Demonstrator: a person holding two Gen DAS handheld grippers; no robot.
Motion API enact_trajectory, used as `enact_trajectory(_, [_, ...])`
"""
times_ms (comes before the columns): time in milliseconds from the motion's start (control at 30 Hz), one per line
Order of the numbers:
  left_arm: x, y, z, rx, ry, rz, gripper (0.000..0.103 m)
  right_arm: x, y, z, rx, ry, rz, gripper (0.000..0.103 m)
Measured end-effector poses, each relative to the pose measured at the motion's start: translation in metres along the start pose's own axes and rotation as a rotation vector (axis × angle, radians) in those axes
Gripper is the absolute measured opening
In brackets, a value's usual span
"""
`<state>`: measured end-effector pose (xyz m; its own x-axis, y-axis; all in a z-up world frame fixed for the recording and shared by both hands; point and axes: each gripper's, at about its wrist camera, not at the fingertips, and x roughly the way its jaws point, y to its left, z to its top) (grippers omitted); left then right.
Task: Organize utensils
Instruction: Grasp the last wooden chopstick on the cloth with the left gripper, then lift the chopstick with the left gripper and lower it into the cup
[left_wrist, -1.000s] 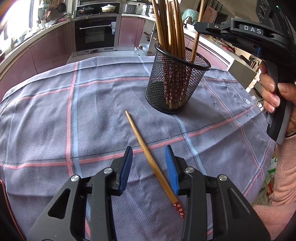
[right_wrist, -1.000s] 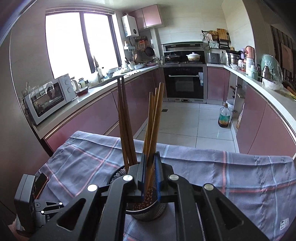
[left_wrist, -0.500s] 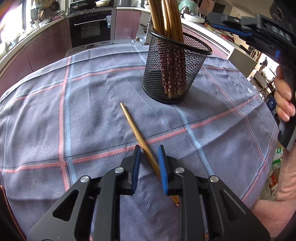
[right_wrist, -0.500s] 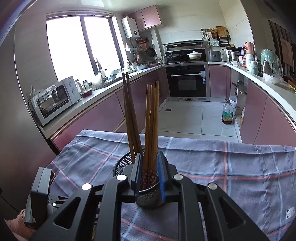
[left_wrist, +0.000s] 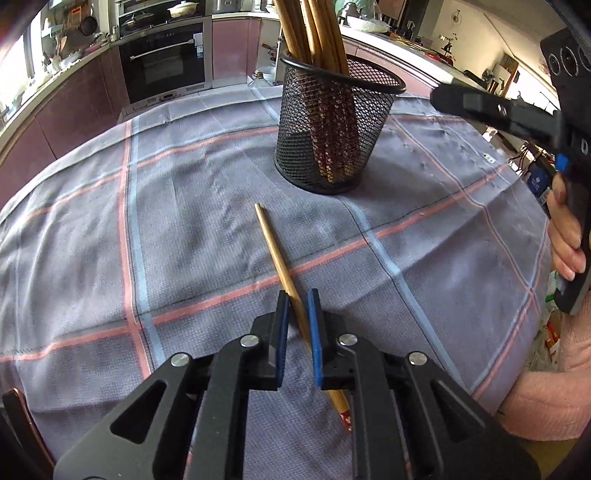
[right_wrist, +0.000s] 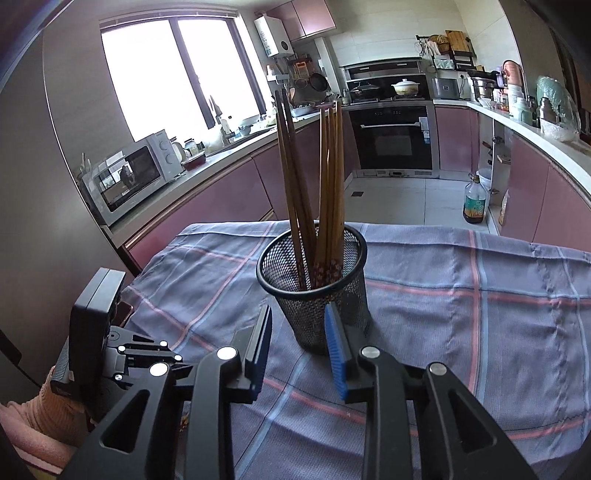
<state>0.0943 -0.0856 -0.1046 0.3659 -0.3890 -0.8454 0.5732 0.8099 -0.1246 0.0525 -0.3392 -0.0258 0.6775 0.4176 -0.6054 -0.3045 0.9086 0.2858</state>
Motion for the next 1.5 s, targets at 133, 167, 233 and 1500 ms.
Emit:
enact_trajectory(133, [0.005,0.001,0.01,-0.004,0.005,0.022,0.015,0.003,-0.001,-0.013,0.019,0.027,0.015,0.028])
enact_trajectory(167, [0.007,0.001,0.011,-0.004,0.005,0.03,0.015,0.004,0.0,-0.015,0.018,0.033,0.018,0.028])
enact_trajectory(233, [0.008,0.0,0.014,-0.006,0.004,0.043,0.015,0.004,0.001,-0.02,0.02,0.04,0.023,0.028])
enact_trajectory(1500, [-0.071,0.01,0.039,-0.114,-0.215,-0.025,0.007,0.014,0.008,-0.045,0.042,0.095,0.073,0.028])
